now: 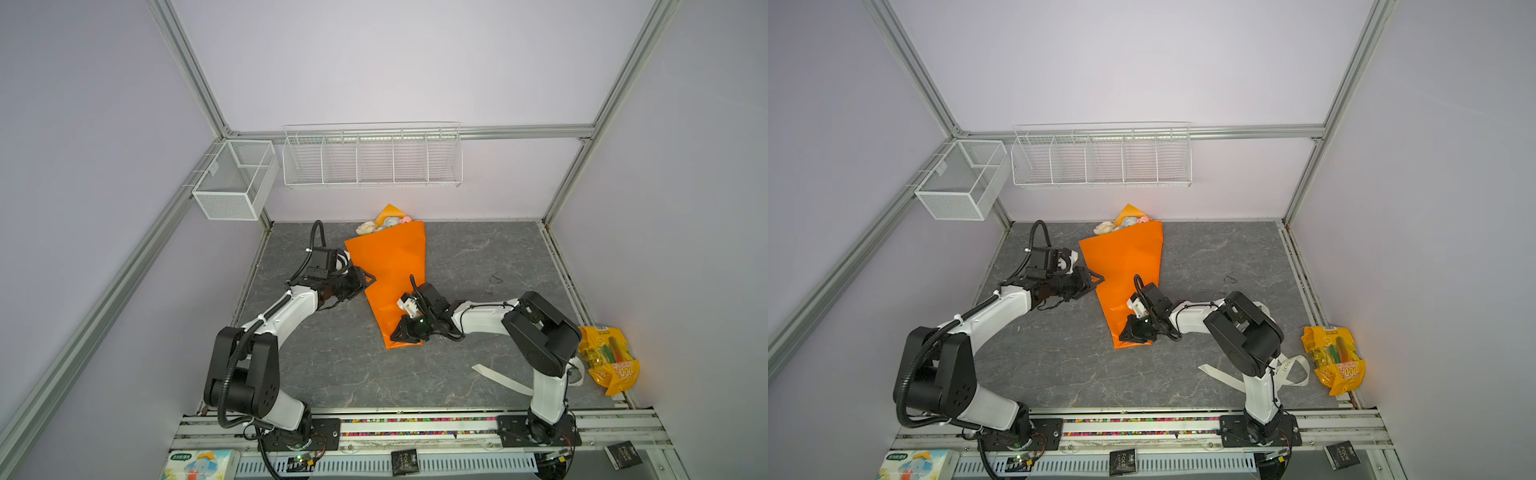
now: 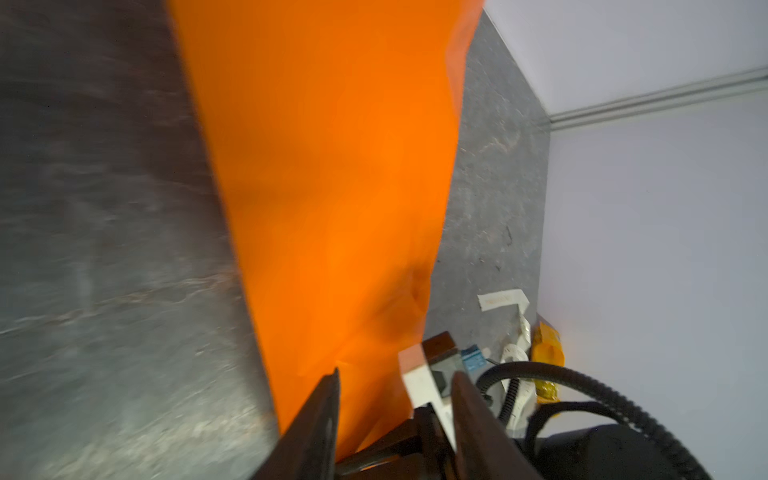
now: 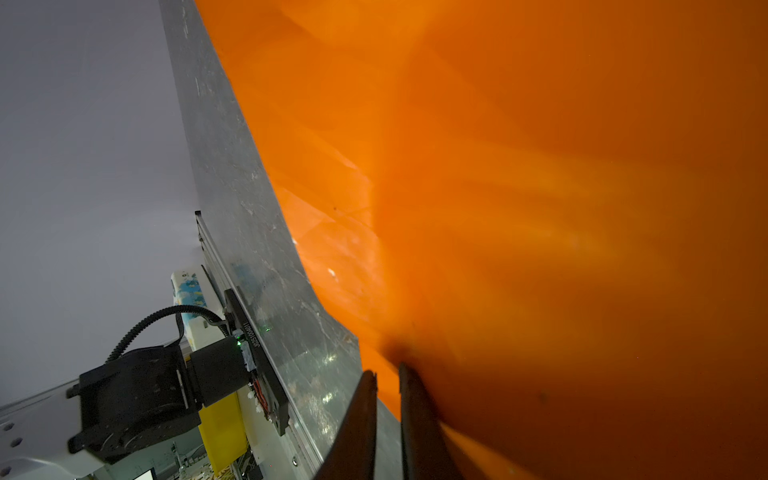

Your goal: Tie the bouquet of fake flowers

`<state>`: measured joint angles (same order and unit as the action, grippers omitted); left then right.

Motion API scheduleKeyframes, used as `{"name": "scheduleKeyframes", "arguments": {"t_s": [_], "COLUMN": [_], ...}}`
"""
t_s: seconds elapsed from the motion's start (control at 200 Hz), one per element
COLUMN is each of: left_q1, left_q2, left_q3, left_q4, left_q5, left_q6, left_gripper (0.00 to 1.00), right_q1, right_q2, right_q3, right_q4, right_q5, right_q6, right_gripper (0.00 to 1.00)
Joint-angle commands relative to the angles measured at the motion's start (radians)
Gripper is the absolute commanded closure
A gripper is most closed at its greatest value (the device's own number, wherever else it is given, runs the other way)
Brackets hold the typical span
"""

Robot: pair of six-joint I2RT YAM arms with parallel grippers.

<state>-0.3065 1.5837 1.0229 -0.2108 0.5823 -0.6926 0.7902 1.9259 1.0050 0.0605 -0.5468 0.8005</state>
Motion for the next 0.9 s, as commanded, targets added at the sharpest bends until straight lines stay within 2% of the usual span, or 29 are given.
{"name": "scheduleKeyframes", "arguments": {"t_s": [0.0, 0.045, 0.105, 0.185, 0.245, 0.29, 0.43, 0.49, 0.545, 0.575, 0.65, 0.71, 0.895], "left_q1": [-0.054, -0.057, -0.049, -0.048, -0.046, -0.042, -0.019, -0.01, -0.002, 0.004, 0.013, 0.018, 0.021], "left_q2": [0.165, 0.213, 0.258, 0.286, 0.286, 0.281, 0.268, 0.272, 0.274, 0.274, 0.263, 0.275, 0.346], "left_q3": [0.085, 0.09, 0.076, 0.062, 0.034, 0.007, -0.086, -0.098, -0.112, -0.12, -0.143, -0.139, -0.1], "left_q4": [0.085, 0.086, 0.102, 0.087, 0.088, 0.106, 0.215, 0.204, 0.21, 0.219, 0.247, 0.252, 0.271], "left_q5": [0.094, 0.041, -0.023, -0.094, -0.136, -0.152, -0.123, -0.125, -0.122, -0.119, -0.117, -0.108, -0.043], "left_q6": [-0.053, -0.086, -0.116, -0.11, -0.108, -0.109, -0.127, -0.11, -0.098, -0.097, -0.097, -0.092, -0.1], "left_gripper": [0.64, 0.64, 0.59, 0.59, 0.51, 0.49, 0.43, 0.42, 0.41, 0.4, 0.38, 0.35, 0.36], "right_q1": [0.005, 0.004, 0.004, 0.002, -0.003, -0.012, -0.067, -0.11, -0.155, -0.181, -0.24, -0.279, -0.339], "right_q2": [0.025, 0.022, 0.019, 0.003, -0.019, -0.038, -0.094, -0.123, -0.126, -0.117, -0.079, -0.027, 0.109], "right_q3": [-0.013, -0.011, -0.012, -0.013, -0.005, 0.004, 0.037, 0.035, 0.054, 0.066, 0.095, 0.129, 0.264], "right_q4": [-0.001, -0.001, -0.001, 0.009, -0.003, -0.017, -0.111, -0.134, -0.182, -0.198, -0.204, -0.179, -0.175], "right_q5": [0.008, 0.009, 0.016, 0.011, 0.015, 0.019, 0.067, 0.107, 0.151, 0.165, 0.18, 0.153, 0.119], "right_q6": [0.012, 0.014, 0.015, 0.014, 0.008, -0.002, -0.047, -0.06, -0.077, -0.087, -0.095, -0.097, -0.101], "right_gripper": [0.84, 0.84, 0.83, 0.82, 0.81, 0.8, 0.72, 0.63, 0.6, 0.59, 0.48, 0.47, 0.42]}}
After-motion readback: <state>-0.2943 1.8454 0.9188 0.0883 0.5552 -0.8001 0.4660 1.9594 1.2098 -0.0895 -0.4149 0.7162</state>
